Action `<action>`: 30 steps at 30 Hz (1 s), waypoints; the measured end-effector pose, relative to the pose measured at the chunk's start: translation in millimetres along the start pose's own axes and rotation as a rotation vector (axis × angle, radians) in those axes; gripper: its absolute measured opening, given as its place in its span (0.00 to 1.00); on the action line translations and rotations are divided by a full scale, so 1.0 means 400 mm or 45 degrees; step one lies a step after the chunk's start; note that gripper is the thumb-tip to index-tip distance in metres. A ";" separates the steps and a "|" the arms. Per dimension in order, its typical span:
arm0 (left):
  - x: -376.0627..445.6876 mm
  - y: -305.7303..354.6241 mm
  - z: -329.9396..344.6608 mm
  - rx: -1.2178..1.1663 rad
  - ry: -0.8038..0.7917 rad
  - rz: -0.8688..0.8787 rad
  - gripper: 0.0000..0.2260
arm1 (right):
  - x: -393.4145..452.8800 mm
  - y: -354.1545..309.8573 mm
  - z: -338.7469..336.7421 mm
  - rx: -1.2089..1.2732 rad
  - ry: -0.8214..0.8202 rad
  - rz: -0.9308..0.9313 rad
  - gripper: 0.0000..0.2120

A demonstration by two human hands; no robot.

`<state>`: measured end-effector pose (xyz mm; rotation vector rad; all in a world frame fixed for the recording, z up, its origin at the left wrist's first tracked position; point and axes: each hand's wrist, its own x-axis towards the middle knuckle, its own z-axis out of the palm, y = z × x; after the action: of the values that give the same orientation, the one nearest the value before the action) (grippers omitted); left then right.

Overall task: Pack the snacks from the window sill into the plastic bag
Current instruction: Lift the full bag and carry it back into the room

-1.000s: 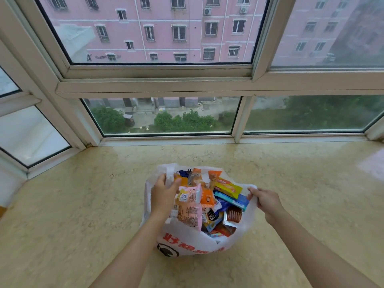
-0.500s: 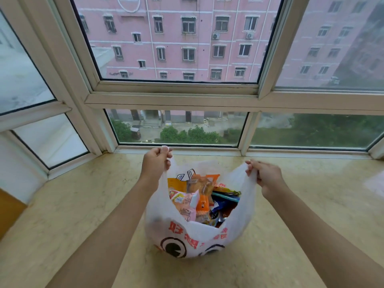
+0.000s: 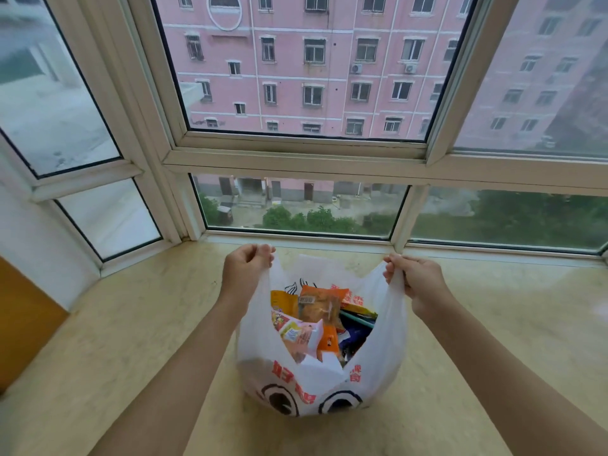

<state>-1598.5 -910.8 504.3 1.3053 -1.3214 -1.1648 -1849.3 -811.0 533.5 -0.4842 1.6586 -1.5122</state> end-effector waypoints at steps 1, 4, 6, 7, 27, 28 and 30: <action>-0.009 0.019 0.010 0.018 -0.063 0.040 0.09 | -0.007 -0.010 0.009 -0.015 -0.022 -0.018 0.07; -0.049 0.041 0.049 0.152 -0.331 0.109 0.10 | -0.037 -0.017 0.042 -0.215 -0.157 -0.077 0.08; -0.075 0.015 0.074 0.327 -0.495 0.141 0.12 | -0.064 0.006 0.063 -0.383 -0.284 -0.097 0.09; -0.086 0.003 0.081 0.352 -0.542 0.110 0.13 | -0.074 0.021 0.072 -0.411 -0.336 -0.087 0.09; -0.218 0.123 -0.064 -0.139 -0.354 -0.156 0.12 | -0.196 -0.015 0.074 -0.271 -0.115 -0.052 0.08; -0.232 0.137 -0.076 -0.149 -0.343 -0.144 0.12 | -0.211 -0.022 0.068 -0.263 -0.114 -0.065 0.08; -0.265 0.167 -0.101 -0.171 -0.289 -0.126 0.12 | -0.247 -0.035 0.060 -0.249 -0.125 -0.107 0.08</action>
<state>-1565.2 -806.3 577.2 1.1786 -1.3255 -1.4799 -1775.8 -755.6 578.5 -0.7296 1.7359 -1.3687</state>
